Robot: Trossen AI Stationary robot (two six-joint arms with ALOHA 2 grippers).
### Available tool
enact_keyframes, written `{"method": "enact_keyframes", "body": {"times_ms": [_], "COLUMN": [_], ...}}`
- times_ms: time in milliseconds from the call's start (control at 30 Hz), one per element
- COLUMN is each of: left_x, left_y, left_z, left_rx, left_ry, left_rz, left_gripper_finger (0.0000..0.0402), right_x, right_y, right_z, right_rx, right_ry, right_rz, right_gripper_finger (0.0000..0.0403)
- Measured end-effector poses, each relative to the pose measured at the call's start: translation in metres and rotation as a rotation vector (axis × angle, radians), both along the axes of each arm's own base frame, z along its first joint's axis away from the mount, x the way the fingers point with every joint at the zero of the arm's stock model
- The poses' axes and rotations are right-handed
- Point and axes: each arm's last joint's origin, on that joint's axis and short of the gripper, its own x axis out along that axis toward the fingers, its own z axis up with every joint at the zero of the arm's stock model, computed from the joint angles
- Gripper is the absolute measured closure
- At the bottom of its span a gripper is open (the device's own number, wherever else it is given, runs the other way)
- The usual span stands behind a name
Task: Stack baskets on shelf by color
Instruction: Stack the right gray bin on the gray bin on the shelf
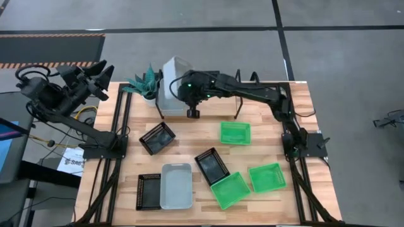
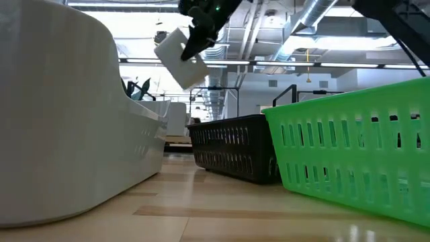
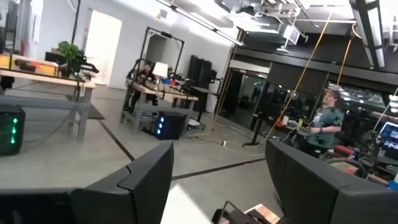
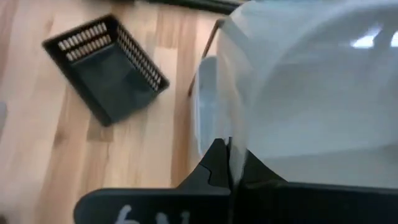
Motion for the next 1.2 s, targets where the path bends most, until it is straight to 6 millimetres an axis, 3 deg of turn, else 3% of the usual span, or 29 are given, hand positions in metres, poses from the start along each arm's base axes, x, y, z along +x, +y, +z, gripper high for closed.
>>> {"method": "enact_keyframes", "body": {"times_ms": [333, 700, 1200], "left_x": [-0.001, -0.001, -0.001], "left_y": [0.001, 0.001, 0.001], "left_z": [0.000, 0.000, 0.000], "left_rx": [-0.026, -0.028, -0.026], "left_ry": [-0.005, -0.008, -0.006], "left_rz": [0.038, 0.038, 0.038], "left_gripper_finger": [0.0157, 0.0157, 0.0157], "right_x": [0.019, 0.024, 0.022], "right_y": [-0.004, -0.007, -0.005], "right_z": [-0.026, -0.048, -0.051], "right_rx": [0.005, 0.044, 0.040], "right_ry": [0.005, 0.061, 0.109], "right_rz": [-0.012, -0.057, -0.047], "right_gripper_finger": [0.0403, 0.0403, 0.0363]}}
